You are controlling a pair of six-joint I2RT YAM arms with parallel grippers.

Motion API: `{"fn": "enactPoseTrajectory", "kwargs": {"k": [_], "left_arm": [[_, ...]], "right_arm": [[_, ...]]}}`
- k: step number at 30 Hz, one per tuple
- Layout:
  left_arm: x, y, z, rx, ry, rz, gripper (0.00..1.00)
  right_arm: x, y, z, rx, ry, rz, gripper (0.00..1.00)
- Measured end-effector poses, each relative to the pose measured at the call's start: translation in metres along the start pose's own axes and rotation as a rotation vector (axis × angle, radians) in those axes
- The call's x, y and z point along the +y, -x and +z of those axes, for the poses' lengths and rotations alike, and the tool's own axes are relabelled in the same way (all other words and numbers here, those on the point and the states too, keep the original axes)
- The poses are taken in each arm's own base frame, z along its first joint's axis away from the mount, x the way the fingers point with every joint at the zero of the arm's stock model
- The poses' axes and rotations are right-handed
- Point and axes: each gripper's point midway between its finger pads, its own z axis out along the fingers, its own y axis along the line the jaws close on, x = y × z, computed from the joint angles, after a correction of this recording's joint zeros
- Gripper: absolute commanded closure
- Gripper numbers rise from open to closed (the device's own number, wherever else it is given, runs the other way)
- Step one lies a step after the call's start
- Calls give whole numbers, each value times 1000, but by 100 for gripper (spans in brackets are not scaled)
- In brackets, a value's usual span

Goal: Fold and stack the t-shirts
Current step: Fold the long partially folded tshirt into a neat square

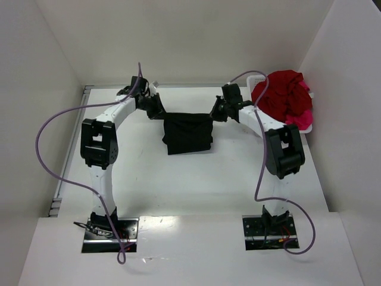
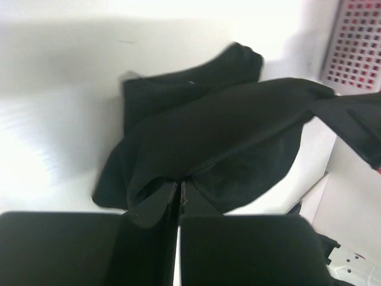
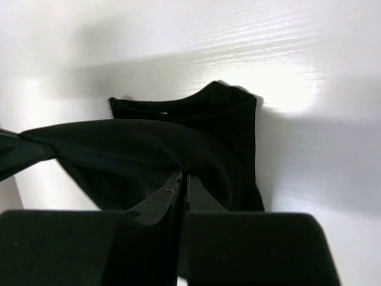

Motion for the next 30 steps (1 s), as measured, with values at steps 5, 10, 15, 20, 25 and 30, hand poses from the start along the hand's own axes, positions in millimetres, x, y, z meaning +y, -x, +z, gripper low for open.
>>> {"fn": "enactPoseTrajectory", "kwargs": {"k": [5, 10, 15, 20, 25, 30], "left_arm": [[20, 0, 18, 32, 11, -37, 81], [35, 5, 25, 37, 17, -62, 54], [44, 25, 12, -12, 18, -72, 34], [43, 37, -9, -52, 3, -45, 27], [-7, 23, -28, -41, -80, 87, 26], [-70, -33, -24, 49, -205, 221, 60]], "right_arm": [[-22, -21, 40, 80, -44, 5, 94], [-34, -31, 55, 116, -72, 15, 39], [-27, -13, 53, 75, -67, -3, 20], [-15, 6, 42, 25, -50, -24, 10], [0, 21, 22, -19, -15, -59, 17], [1, 14, 11, -26, 10, -63, 66]]}}
